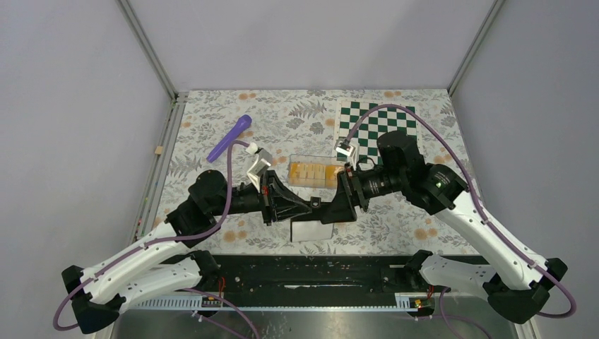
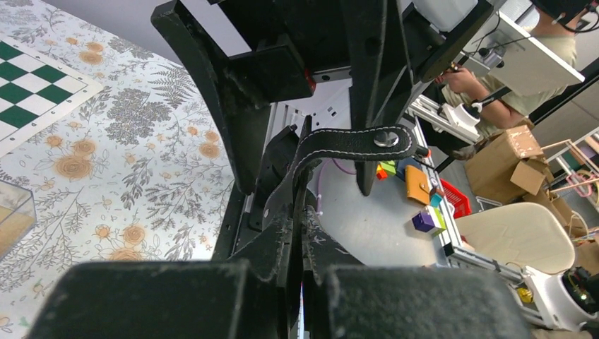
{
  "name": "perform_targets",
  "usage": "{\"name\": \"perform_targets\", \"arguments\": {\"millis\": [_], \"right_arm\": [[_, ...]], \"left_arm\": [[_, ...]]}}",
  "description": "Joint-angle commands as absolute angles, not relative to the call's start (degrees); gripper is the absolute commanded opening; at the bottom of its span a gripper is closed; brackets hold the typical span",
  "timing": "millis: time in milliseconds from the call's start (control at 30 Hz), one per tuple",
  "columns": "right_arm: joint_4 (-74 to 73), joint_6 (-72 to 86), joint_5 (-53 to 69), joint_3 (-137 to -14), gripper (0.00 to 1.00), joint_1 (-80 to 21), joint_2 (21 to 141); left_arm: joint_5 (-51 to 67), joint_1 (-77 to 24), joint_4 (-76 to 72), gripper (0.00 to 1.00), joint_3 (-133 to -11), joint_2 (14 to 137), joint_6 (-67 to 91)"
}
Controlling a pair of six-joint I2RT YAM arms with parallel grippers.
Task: Put the credit cards into the card holder
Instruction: Turn over the card slot in the card holder.
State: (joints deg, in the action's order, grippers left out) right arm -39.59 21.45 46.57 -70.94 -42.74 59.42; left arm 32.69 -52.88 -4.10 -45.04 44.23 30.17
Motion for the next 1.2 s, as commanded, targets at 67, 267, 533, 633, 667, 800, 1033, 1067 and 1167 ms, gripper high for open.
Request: {"name": "perform_targets", "arguments": {"millis": [67,267,533,633,667,800,1033,1067,1167], "right_arm": [[-30.12,26.88,49.64,-70.0,0.56,-42.49,60.23],[-30.92,27.26,45.68,-68.96,0.0,-42.53,59.59],[-32.32,28.03,37.58,-66.37,0.0,-40.62,57.19],[-32.28,28.72,39.2,-65.57,0.0,-39.18,57.75],[-32.18,28.86,39.97,-65.42,0.0,-38.93,58.01],[-30.04,30.44,43.02,-64.08,0.0,-38.22,58.55],[-25.13,34.03,47.68,-62.1,0.0,-37.77,58.95],[-24.84,34.25,48.03,-61.94,0.0,-37.79,59.04],[-24.62,34.57,48.29,-61.72,0.0,-37.65,59.24]], "left_arm": [[30.09,-53.03,-7.67,0.0,-48.08,43.37,33.68],[22.98,-52.96,-1.17,0.57,-48.42,42.23,33.72],[4.19,-52.85,23.23,0.93,-47.67,37.89,37.31],[3.48,-52.89,27.84,0.92,-44.64,36.87,39.72],[3.56,-52.84,28.18,0.92,-43.25,36.5,40.74],[5.0,-52.82,25.54,0.9,-38.28,35.17,43.58],[6.23,-52.91,19.33,0.87,-34.73,38.27,42.78],[6.84,-52.88,18.81,0.86,-34.85,39.38,42.37],[8.82,-52.97,17.16,0.85,-35.49,42.25,41.47]]}}
